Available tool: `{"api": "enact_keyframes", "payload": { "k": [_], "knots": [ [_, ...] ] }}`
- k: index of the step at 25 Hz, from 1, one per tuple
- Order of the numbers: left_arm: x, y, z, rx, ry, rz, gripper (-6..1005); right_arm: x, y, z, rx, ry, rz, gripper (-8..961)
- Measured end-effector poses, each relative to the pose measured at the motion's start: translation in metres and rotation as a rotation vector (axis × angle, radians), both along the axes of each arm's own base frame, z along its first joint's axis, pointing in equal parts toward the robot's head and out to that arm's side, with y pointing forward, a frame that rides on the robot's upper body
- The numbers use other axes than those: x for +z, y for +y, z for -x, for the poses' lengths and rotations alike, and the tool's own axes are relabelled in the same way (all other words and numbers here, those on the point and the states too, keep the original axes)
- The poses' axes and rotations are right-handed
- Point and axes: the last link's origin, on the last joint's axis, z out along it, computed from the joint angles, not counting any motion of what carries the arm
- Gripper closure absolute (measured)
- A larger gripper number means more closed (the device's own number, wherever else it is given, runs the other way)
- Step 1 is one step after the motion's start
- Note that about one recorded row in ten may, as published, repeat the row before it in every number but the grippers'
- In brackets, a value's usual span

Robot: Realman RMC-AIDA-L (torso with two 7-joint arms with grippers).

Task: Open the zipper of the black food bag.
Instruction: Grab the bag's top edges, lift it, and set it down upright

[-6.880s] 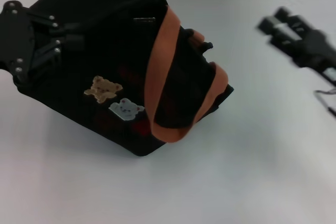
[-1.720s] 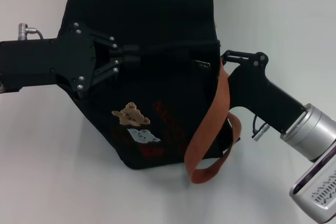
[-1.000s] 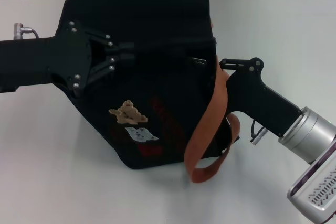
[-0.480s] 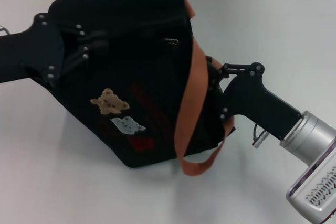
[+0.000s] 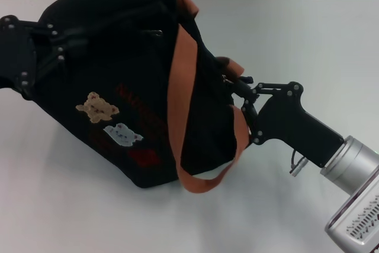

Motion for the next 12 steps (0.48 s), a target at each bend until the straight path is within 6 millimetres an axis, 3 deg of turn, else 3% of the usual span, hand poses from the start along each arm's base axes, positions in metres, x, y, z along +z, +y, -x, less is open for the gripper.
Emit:
{"api": "enact_keyframes", "payload": {
  "k": [12],
  "knots": [
    [0.009, -0.007, 0.027, 0.082, -0.040, -0.044, 916, 0.002, -0.007, -0.010, -0.037, -0.004, -0.003, 956]
  ]
}}
